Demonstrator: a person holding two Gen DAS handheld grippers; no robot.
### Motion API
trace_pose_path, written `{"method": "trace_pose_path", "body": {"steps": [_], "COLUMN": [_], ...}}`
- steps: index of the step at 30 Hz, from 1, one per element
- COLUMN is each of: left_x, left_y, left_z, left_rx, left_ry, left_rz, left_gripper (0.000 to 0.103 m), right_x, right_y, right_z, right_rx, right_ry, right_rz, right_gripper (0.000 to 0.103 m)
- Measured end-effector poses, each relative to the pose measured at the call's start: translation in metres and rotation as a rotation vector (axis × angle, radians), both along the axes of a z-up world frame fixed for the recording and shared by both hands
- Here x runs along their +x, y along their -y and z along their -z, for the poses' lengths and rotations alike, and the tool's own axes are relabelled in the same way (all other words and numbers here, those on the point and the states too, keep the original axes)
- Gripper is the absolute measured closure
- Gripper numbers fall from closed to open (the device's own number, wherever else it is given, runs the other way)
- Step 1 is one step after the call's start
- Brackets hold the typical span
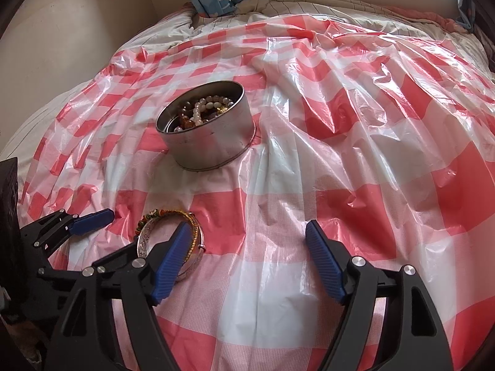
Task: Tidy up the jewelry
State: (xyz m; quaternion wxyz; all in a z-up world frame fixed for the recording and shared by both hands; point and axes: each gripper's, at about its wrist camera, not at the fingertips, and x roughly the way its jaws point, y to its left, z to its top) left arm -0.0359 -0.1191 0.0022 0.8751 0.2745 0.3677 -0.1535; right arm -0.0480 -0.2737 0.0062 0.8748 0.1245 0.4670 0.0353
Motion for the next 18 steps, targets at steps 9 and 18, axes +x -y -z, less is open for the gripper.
{"method": "trace_pose_path", "body": {"steps": [9, 18], "left_x": [0.037, 0.04], "left_y": [-0.054, -0.047], "left_z": [-0.016, -0.022], "left_rx": [-0.119, -0.16], "left_ry": [-0.011, 0.038], "left_rz": [-0.25, -0.2], "left_gripper": [0.031, 0.032], "right_x": [-0.001, 0.006], "right_y": [-0.001, -0.052], "right_z": [-0.003, -0.001], "right_rx": [-0.009, -0.118], "right_ry": [0.016, 0.037], "right_rz": [-0.003, -0.202], "right_gripper": [0.028, 0.058]}}
